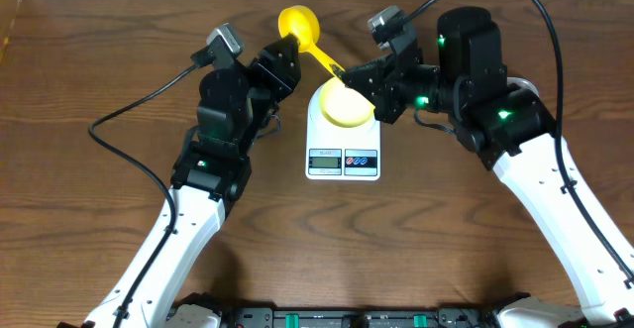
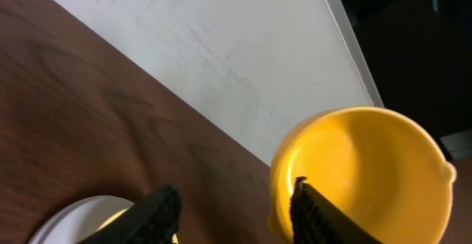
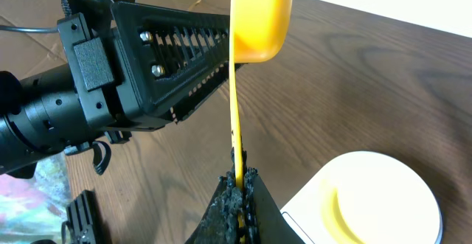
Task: Scoop item into bowl and weigh 50g on scale
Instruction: 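Grasp the scoop handle with the right gripper beside the left gripper, then open the left gripper and release the scoop to the right gripper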
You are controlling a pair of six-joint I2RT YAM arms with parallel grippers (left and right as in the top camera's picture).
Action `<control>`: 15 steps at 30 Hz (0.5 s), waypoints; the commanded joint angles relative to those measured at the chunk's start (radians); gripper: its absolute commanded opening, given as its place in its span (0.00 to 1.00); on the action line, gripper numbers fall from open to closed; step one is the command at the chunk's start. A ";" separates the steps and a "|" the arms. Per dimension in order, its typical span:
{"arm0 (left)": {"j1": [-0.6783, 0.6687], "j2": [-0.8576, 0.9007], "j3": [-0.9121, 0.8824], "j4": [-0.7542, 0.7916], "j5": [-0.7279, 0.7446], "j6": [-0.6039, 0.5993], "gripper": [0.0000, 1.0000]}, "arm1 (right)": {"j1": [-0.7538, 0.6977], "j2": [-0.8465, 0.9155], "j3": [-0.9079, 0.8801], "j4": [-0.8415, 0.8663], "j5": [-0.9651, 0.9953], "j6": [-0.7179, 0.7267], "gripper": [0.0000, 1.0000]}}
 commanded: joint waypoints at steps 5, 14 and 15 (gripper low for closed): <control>0.004 0.000 0.016 0.003 0.031 0.010 0.47 | 0.002 -0.007 0.013 -0.038 -0.033 -0.021 0.01; 0.004 0.000 0.016 0.009 0.149 0.010 0.40 | 0.002 -0.007 0.013 -0.059 -0.034 -0.031 0.01; 0.004 0.000 0.016 0.009 0.148 0.010 0.39 | 0.002 -0.007 0.013 -0.061 -0.034 -0.031 0.01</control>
